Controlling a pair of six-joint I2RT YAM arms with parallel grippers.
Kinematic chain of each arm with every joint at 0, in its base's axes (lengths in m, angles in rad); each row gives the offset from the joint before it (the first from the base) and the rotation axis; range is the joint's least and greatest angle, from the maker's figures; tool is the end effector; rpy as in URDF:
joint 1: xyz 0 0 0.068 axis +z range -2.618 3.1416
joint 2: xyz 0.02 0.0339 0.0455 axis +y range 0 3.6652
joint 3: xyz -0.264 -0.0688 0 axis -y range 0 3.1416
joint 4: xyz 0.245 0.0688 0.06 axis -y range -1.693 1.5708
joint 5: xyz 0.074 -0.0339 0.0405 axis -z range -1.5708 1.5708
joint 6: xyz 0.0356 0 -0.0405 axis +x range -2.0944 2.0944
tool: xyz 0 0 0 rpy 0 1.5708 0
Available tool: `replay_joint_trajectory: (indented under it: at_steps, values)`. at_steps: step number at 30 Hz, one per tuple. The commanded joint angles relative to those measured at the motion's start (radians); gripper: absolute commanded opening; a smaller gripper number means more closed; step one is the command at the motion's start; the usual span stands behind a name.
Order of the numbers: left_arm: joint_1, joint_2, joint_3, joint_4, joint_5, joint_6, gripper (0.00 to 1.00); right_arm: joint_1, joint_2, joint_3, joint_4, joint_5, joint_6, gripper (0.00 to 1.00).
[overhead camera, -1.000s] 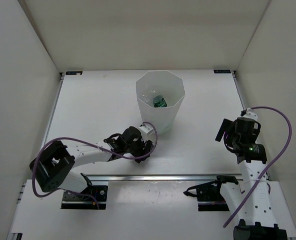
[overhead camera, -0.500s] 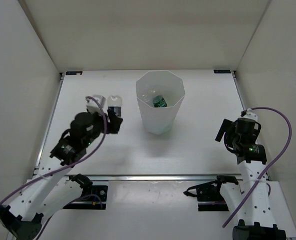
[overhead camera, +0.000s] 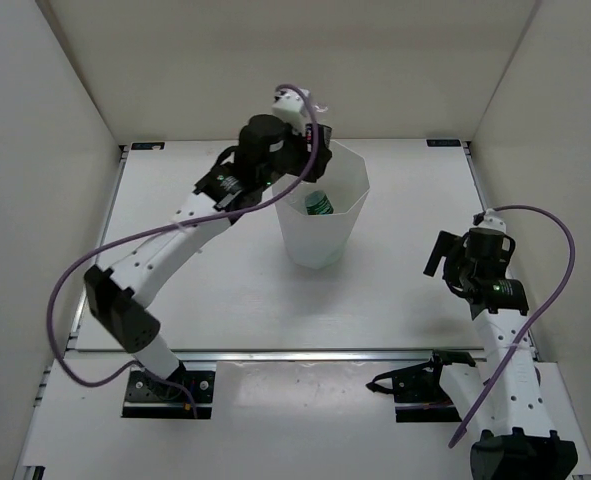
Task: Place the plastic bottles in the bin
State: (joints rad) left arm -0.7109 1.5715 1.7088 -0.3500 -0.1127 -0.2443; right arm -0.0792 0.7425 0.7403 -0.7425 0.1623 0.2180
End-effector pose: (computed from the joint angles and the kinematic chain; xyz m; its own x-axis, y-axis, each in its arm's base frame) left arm 0.2766 -0.2329 0.4474 -0.2919 -0.0658 -0.9542 0.5096 0.8335 -0.2134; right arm 0.1499 -0.0177 0.2775 -0.6171 0.2631 -0.7416 0.3380 0.9397 0.0521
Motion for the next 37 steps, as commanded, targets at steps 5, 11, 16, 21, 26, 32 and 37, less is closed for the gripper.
replay_joint_trajectory:
  at_steps: [5, 11, 16, 21, 26, 32, 37]
  values:
    - [-0.076, 0.156, 0.159, -0.142, -0.022, 0.014, 0.84, -0.034, 0.020, 0.028, 0.077, -0.014, -0.006, 0.99]
    - [-0.049, 0.056, 0.192, -0.190, -0.058, 0.014, 0.99, -0.068, 0.038, 0.067, 0.086, -0.017, -0.029, 0.99]
    - [0.010, -0.086, 0.122, -0.322, -0.181, 0.013, 0.99, -0.085, 0.083, 0.079, 0.084, -0.035, -0.040, 0.99]
    - [0.323, -0.318, -0.177, -0.454, -0.245, -0.156, 0.99, -0.113, 0.179, 0.126, 0.022, -0.067, -0.062, 0.99]
    - [0.574, -0.475, -0.619, -0.536, -0.318, -0.254, 0.98, -0.113, 0.238, 0.134, 0.051, -0.141, -0.062, 0.99]
    - [0.585, -0.525, -0.725, -0.531, -0.277, -0.268, 0.99, -0.146, 0.282, 0.194, 0.072, -0.216, -0.075, 1.00]
    - [0.584, -0.602, -0.724, -0.454, -0.232, -0.276, 0.99, -0.136, 0.272, 0.193, 0.127, -0.187, -0.046, 1.00]
